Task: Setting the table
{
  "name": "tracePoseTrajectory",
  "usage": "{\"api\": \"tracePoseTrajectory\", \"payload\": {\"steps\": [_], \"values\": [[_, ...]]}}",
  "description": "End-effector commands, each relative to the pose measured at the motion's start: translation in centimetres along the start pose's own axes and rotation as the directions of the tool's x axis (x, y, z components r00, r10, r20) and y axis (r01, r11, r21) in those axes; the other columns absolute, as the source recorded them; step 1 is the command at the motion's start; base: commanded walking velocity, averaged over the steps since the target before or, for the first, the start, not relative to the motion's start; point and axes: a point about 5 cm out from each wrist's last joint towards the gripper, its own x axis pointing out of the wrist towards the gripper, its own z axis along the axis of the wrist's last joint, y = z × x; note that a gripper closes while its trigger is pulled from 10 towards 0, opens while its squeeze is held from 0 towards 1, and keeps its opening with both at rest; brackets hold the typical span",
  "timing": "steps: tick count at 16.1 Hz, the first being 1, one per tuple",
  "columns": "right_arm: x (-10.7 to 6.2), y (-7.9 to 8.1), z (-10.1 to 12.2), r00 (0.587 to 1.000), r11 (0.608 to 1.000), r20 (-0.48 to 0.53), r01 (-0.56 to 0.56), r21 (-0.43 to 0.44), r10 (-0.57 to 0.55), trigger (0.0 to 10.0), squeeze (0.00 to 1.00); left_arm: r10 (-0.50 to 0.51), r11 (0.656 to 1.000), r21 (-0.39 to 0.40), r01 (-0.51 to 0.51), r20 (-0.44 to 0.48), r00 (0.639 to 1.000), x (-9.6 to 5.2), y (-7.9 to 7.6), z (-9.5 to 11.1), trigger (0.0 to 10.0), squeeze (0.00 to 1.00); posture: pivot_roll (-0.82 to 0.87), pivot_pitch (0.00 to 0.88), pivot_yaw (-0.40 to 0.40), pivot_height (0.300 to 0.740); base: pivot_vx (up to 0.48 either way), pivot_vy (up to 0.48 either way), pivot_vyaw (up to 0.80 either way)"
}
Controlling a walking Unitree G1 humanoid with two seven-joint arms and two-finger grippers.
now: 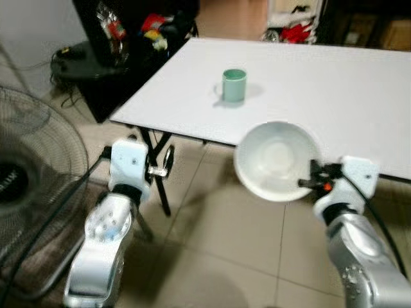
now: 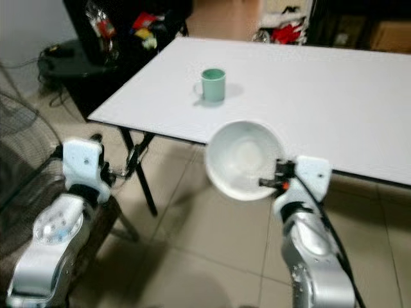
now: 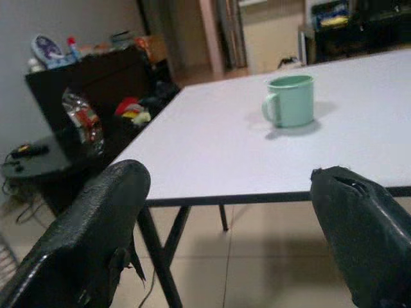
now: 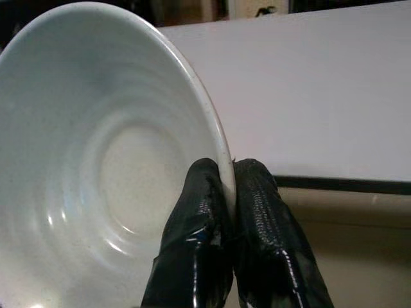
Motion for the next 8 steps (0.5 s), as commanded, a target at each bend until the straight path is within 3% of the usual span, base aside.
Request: {"api": "tracePoseTrajectory", "payload": {"steps": [1, 4, 6, 8], "values": [[0.09, 1.02, 0.88, 0.998, 0.999, 0.044, -0.049, 0.01, 0.049, 10.0, 0.0, 0.011, 1.0, 0.009, -0.01, -0.026, 1.0, -0.3, 0.31, -0.5, 10.0, 0.0, -0.04, 0.015, 0.086, 0.74, 0.0, 0.0, 0.0], [0.4, 1.41, 1.12, 0.996, 0.997, 0.056, -0.069, 0.016, 0.068, 10.0, 0.0, 0.007, 1.0, -0.016, -0.007, -0.015, 1.0, -0.23, 0.15, -0.39, 10.0, 0.0, -0.03, 0.003, 0.08, 0.74, 0.0, 0.0, -0.65], [0.66, 1.7, 1.09, 0.994, 0.995, 0.05, -0.095, 0.007, 0.094, 10.0, 0.0, 0.01, 0.999, -0.031, -0.01, -0.01, 1.0, -0.25, 0.27, -0.26, 10.0, 0.0, -0.03, 0.0, 0.073, 0.74, 0.291, 0.0, -0.79], [1.06, 1.84, 1.23, 0.993, 0.995, 0.052, -0.102, -0.007, 0.102, 10.0, 0.0, 0.013, 0.999, -0.035, -0.013, -0.01, 1.0, -0.23, 0.35, -0.27, 10.0, 0.0, -0.03, 0.0, 0.071, 0.74, 0.341, 0.0, 0.0]]}}
